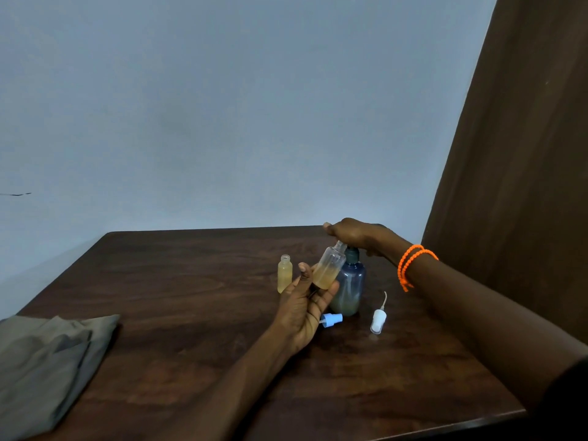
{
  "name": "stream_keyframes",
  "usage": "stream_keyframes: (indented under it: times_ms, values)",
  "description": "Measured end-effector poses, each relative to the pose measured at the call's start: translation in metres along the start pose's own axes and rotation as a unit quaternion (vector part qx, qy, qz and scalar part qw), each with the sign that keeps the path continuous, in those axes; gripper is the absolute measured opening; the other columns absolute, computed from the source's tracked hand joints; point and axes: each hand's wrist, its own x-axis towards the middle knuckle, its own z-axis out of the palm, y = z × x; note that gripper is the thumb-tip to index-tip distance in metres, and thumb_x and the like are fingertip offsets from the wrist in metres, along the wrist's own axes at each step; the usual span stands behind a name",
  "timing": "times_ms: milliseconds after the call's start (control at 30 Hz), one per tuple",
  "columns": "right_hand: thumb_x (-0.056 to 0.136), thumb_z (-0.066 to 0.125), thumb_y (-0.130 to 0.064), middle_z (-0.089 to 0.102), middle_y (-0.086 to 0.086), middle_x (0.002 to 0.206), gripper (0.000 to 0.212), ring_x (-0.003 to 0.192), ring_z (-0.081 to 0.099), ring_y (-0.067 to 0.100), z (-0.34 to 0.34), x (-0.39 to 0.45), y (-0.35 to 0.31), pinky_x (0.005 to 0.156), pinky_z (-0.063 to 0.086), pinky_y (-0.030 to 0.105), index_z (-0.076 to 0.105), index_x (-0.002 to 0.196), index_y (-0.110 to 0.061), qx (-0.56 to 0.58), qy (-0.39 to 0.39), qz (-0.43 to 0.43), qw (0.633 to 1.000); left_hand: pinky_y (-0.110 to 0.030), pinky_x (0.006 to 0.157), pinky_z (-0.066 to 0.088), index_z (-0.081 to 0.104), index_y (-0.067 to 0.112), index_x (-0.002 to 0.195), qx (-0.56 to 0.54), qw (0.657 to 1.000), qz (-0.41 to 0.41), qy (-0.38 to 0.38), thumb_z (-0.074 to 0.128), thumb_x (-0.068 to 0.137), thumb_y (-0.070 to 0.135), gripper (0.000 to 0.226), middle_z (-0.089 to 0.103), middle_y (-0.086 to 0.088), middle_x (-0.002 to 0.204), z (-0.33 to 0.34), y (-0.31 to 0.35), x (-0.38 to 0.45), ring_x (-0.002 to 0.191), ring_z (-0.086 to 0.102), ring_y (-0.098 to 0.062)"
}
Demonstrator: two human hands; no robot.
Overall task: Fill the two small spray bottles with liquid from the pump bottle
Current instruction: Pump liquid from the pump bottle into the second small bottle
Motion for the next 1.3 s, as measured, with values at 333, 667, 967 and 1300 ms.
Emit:
stream_keyframes:
  times_ms: [333, 667, 967, 1300]
  values:
    - [0.104, 0.035, -0.048, 0.048, 0.010, 0.133, 0.055, 0.106, 0.046, 0.024, 0.004, 0.002, 0.003, 0.085, 0.039, 0.038, 0.041, 0.141, -0.008, 0.031, -0.007, 0.019, 0.999, -0.038, 0.083, 0.064, 0.080, 0.008, 0.077, 0.001, 1.000, 0.010, -0.002, 0.053, 0.103, 0.026, 0.041, 0.078, -0.015, 0.104, -0.002, -0.002, 0.003, 0.093, 0.078, -0.023]
    - [0.105, 0.038, -0.042, 0.048, 0.001, 0.085, 0.035, 0.073, 0.046, 0.013, 0.008, 0.007, 0.008, 0.063, 0.036, 0.029, 0.049, 0.094, -0.010, 0.049, -0.001, 0.011, 0.999, -0.037, 0.084, 0.064, 0.070, 0.003, 0.099, 0.028, 1.000, 0.008, -0.001, 0.053, 0.103, 0.029, 0.031, 0.078, -0.015, 0.106, -0.002, 0.001, 0.002, 0.096, 0.077, -0.022]
    - [0.102, 0.041, -0.047, 0.045, -0.001, 0.073, 0.042, 0.063, 0.042, 0.013, 0.008, 0.022, 0.008, 0.059, 0.036, 0.028, 0.043, 0.071, -0.018, 0.069, -0.011, 0.004, 0.998, -0.035, 0.076, 0.064, 0.065, -0.001, 0.121, 0.019, 0.999, 0.023, 0.022, 0.060, 0.097, 0.030, 0.039, 0.073, -0.018, 0.121, -0.005, 0.001, 0.009, 0.104, 0.075, -0.026]
    - [0.106, 0.036, -0.042, 0.048, 0.003, 0.084, 0.037, 0.072, 0.046, 0.015, 0.002, 0.011, 0.003, 0.061, 0.035, 0.028, 0.046, 0.087, -0.012, 0.040, -0.024, -0.017, 0.999, -0.034, 0.070, 0.064, 0.060, 0.005, 0.113, 0.003, 0.999, 0.030, 0.028, 0.059, 0.099, 0.031, 0.030, 0.069, -0.022, 0.123, -0.003, 0.000, 0.008, 0.105, 0.072, -0.029]
